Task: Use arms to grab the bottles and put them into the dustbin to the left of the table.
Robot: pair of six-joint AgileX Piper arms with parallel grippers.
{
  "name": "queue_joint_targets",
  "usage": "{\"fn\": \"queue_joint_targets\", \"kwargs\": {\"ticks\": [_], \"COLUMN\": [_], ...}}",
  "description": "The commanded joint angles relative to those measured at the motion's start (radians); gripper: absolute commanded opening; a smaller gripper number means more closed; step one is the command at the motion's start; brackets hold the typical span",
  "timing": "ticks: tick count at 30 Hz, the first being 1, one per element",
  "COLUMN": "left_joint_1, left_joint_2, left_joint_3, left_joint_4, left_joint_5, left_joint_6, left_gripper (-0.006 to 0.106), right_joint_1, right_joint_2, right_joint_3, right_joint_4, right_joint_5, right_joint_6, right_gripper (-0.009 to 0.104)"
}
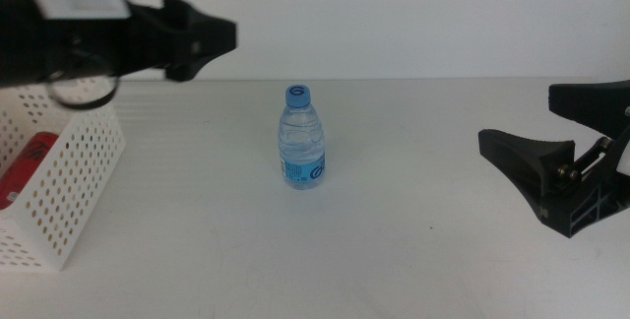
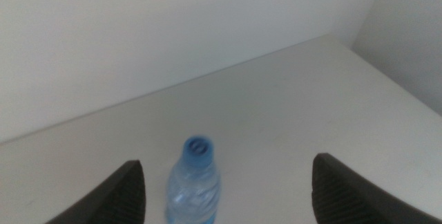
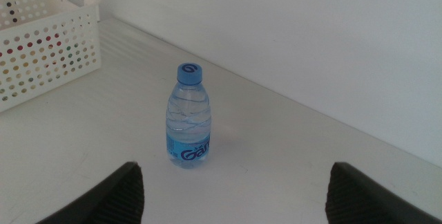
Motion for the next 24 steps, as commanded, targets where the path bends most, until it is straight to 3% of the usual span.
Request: {"fn": "queue_joint_targets", "kwargs": {"ticks": [1, 4, 7, 9, 14, 17, 24], "left_joint_1": [-0.032, -0.085, -0.174, -0.218, -0.264, -0.266, -0.266], "left_joint_2": [0.017, 0.049, 0.085, 0.109, 0.139, 0.141, 0.146], "left_joint_3": [-0.059, -0.076, -0.074, -0.073, -0.021, 0.087, 0.256], "left_joint_4": [-0.077, -0.012, 0.164, 0.337, 0.57, 0.63, 0.66], "left_joint_5": [-0.066, -0.14, -0.248, -0.299, -0.419, -0.554, -0.744], "left_joint_6": [0.036, 0.012, -0.171, -0.325, -0.56, -0.623, -0.626], "left_gripper": [0.074, 0.074, 0.074, 0.074, 0.074, 0.074, 0.074], "right_joint_1": [0.002, 0.002, 0.002, 0.002, 0.002, 0.002, 0.002], "right_joint_2": [-0.009, -0.009, -0.009, -0.007, 0.001, 0.001, 0.001], "right_joint_3": [-0.027, -0.027, -0.027, -0.027, -0.027, -0.027, -0.027], "right_joint_4": [-0.006, -0.006, -0.008, -0.008, -0.01, -0.01, -0.01], "right_joint_5": [-0.069, -0.069, -0.069, -0.069, -0.069, -0.069, -0.069], "right_joint_6": [-0.013, -0.013, -0.013, -0.013, -0.013, -0.013, -0.013], "right_gripper": [0.07, 0.07, 0.07, 0.07, 0.07, 0.07, 0.07]}}
